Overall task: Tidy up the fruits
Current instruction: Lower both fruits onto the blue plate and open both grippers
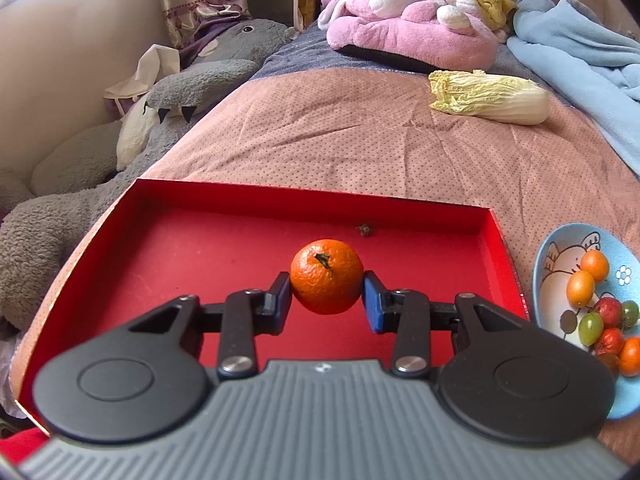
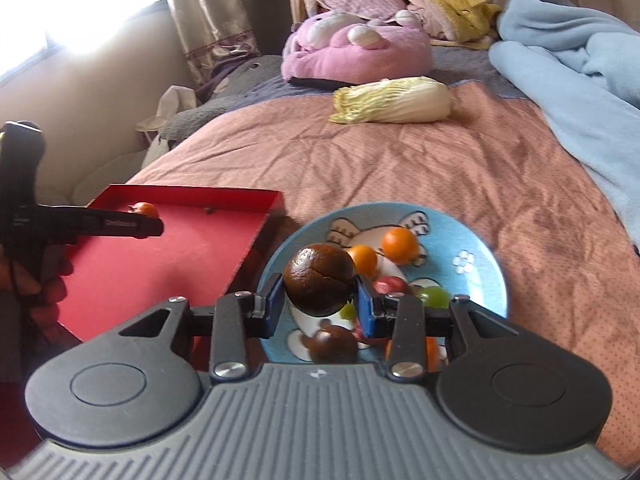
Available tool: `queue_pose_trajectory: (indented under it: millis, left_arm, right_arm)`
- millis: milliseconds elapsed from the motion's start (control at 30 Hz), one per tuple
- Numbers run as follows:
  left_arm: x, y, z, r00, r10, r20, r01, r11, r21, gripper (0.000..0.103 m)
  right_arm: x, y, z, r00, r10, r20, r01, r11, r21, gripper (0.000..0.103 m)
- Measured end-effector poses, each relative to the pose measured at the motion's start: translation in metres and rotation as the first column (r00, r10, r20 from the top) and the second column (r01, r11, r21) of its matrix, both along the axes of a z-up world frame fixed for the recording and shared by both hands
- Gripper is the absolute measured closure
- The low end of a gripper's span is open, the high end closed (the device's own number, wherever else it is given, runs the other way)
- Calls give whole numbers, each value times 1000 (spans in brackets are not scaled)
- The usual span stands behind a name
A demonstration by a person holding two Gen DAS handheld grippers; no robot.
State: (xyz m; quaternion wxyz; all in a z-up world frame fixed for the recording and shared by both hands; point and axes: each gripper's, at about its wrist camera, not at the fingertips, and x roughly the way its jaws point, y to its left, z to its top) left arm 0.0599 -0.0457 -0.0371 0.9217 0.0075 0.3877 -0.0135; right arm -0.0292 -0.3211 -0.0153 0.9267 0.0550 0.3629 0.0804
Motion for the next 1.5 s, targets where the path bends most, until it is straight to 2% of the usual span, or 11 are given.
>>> queue_pose_trajectory:
  millis: [267,467,667,967,1033,1067,1100,1133,1267,1333,1500]
  left_arm:
    - [-18,-56,6,981,-182,67,185,982,-38,62]
    - [-36,-107,2,934,-356,42,358,929,-95,62]
    - [-43,-135,-11,896,-444,25,444,892,-83,62]
    - [-41,-138,-25,884,-467,-19,466,883,-52,61]
    - [-41,-139,-25,882,-471,-20,470,882,-47,61]
    - [-41,-139,-25,878,-477,-19,476,878,-47,61]
    - [-42,-140,-25,876,-481,-20,480,876,-40,61]
    - [-43,-142,-24,878,-478,-24,478,878,-26,60]
    - [-54,-140,-17,881,-472,-10,473,881,20,20]
    - [-64,-137,-11,870,-492,12,492,870,17,20]
    - [-88,-135,2,866,-500,20,496,863,98,19]
  right_arm:
    - [21,-28,-14,997,-77,13,77,996,-46,60]
    - [48,-42,-23,993,-120,-9,119,990,-78,60]
    - [64,-46,-34,990,-138,-29,134,986,-100,59]
    - [73,-45,-47,986,-158,-49,152,982,-116,58]
    - [72,-45,-45,984,-172,-42,166,979,-117,41]
    - [71,-45,-43,983,-179,-34,174,978,-117,18]
    - [68,-45,-40,982,-186,-19,182,976,-120,3]
    - [64,-44,-36,982,-188,1,187,975,-122,3]
    - [48,-44,-20,985,-172,30,174,979,-110,3]
    - [35,-46,-10,983,-175,49,179,979,-99,3]
    - [3,-57,9,981,-190,40,192,980,-43,3]
